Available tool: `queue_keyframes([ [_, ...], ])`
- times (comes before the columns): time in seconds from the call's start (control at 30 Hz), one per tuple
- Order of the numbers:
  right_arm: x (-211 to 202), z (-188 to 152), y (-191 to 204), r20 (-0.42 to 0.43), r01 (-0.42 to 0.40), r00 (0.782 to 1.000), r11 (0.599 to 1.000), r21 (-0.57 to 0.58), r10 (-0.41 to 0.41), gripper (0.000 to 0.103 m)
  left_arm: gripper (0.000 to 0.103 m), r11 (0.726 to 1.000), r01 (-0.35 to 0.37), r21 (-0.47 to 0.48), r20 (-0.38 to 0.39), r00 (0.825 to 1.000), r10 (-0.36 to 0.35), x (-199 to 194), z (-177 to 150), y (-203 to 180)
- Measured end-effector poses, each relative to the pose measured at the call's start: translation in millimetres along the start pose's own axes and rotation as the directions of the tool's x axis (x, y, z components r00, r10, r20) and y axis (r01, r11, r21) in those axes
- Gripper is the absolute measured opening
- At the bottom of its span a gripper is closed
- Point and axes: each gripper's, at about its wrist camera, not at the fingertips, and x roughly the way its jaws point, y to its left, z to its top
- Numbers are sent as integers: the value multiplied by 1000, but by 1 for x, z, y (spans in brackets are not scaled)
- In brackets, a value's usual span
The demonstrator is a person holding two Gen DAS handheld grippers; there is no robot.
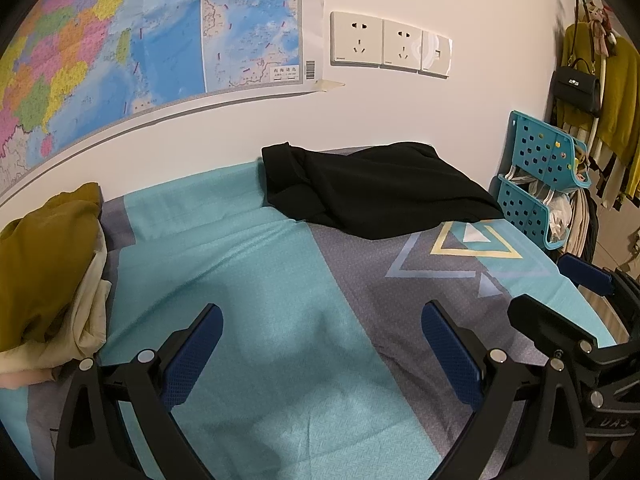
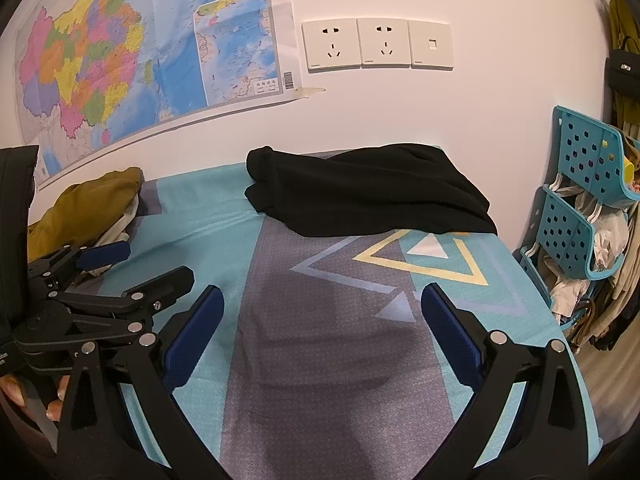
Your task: Fold large clothes
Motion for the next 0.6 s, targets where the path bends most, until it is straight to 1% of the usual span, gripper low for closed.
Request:
queue_keyframes([
  [0.6, 0, 0, 2, -3, 2, 1000, 1000, -1, -2, 97, 96, 1000, 2, -2, -9, 1000, -2, 1, -1, 2],
])
